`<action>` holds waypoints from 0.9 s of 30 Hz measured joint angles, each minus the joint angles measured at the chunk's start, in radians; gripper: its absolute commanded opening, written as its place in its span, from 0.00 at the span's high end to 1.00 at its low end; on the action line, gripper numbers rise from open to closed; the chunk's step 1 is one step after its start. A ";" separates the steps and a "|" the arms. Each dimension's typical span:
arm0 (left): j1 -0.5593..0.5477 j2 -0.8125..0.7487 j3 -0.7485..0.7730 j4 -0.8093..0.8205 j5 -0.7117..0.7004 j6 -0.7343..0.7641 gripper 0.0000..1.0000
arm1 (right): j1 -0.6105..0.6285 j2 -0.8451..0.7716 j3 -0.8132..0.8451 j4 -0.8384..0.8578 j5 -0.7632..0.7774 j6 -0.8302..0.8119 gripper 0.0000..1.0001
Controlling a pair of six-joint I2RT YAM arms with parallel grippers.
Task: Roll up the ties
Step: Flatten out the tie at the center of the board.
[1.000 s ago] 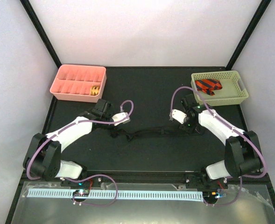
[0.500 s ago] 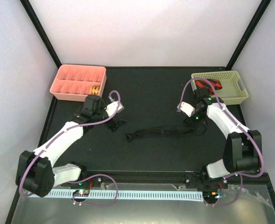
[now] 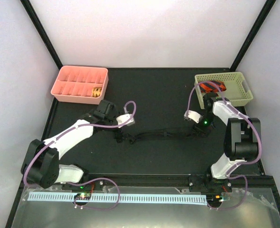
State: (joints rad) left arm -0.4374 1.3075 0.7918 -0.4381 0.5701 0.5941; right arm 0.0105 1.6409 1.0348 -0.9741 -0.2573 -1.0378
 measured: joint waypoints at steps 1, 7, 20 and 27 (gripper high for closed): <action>-0.015 0.009 -0.004 -0.002 -0.008 0.008 0.01 | 0.000 0.014 0.000 0.001 -0.002 -0.004 0.30; -0.055 0.041 -0.011 -0.009 -0.051 0.035 0.01 | -0.024 0.091 0.019 -0.005 -0.016 -0.009 0.66; -0.058 0.057 -0.017 -0.003 -0.127 0.056 0.01 | -0.059 0.223 0.220 -0.240 -0.061 -0.033 0.61; -0.063 0.061 -0.024 0.001 -0.156 0.074 0.01 | -0.071 0.267 0.206 -0.229 -0.011 0.018 0.42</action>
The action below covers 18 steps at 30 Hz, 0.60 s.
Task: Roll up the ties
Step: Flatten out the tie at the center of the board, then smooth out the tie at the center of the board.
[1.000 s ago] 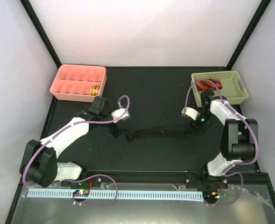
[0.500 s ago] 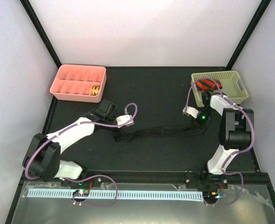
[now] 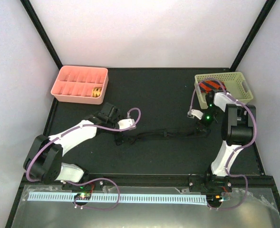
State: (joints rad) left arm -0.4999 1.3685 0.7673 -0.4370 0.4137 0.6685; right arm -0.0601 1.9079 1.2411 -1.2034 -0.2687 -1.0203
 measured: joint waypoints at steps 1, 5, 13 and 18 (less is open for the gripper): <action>-0.002 0.000 -0.006 0.000 -0.003 0.005 0.01 | -0.002 -0.010 -0.003 0.013 0.008 0.009 0.40; -0.014 0.001 -0.027 -0.001 -0.013 0.018 0.01 | -0.004 -0.096 -0.003 0.058 0.007 0.053 0.35; -0.068 0.021 -0.037 0.009 -0.027 0.024 0.01 | -0.004 -0.262 0.065 0.074 -0.095 0.091 0.40; -0.100 0.077 -0.024 0.011 -0.030 0.020 0.03 | -0.004 -0.242 0.009 0.079 -0.111 0.066 0.51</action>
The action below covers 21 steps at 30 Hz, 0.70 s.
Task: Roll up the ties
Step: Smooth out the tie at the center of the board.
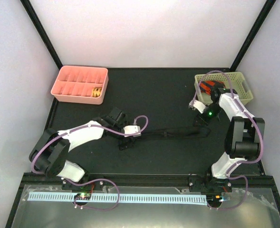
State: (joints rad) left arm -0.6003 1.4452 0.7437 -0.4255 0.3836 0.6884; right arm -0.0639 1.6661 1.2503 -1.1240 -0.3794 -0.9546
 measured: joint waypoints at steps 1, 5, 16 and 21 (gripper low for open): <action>-0.004 0.008 0.005 0.002 -0.001 -0.002 0.03 | 0.000 0.010 -0.019 0.002 0.000 -0.007 0.53; -0.017 0.027 0.027 0.014 -0.010 -0.006 0.04 | 0.000 0.058 -0.091 0.026 0.000 -0.017 0.60; -0.024 0.043 0.029 0.023 -0.051 -0.013 0.04 | 0.000 0.155 -0.135 0.165 0.042 0.032 0.87; -0.024 0.043 0.028 0.027 -0.075 -0.019 0.05 | 0.000 0.147 -0.168 0.202 0.067 0.039 0.86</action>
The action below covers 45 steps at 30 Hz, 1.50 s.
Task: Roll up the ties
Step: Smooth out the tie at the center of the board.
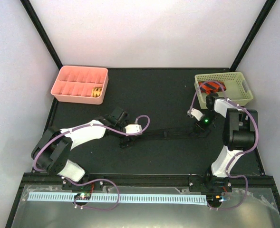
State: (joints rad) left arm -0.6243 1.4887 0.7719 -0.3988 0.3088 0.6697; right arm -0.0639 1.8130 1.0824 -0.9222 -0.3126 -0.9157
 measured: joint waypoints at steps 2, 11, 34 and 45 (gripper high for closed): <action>0.000 0.000 0.000 0.003 -0.009 0.000 0.06 | 0.000 -0.011 -0.010 0.010 0.006 0.006 0.83; 0.032 -0.013 -0.002 -0.015 -0.015 0.001 0.02 | 0.000 -0.198 0.043 0.016 -0.005 0.084 0.48; 0.012 0.040 -0.021 -0.014 0.030 0.037 0.17 | 0.319 -0.257 -0.010 0.146 -0.507 0.566 0.73; -0.032 0.183 0.115 -0.073 0.004 0.108 0.50 | 0.333 -0.132 -0.092 0.274 -0.561 0.695 0.83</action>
State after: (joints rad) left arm -0.6563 1.6722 0.8867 -0.4717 0.3130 0.7780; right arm 0.2691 1.6806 0.9901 -0.6483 -0.8738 -0.2207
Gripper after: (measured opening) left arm 0.566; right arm 0.186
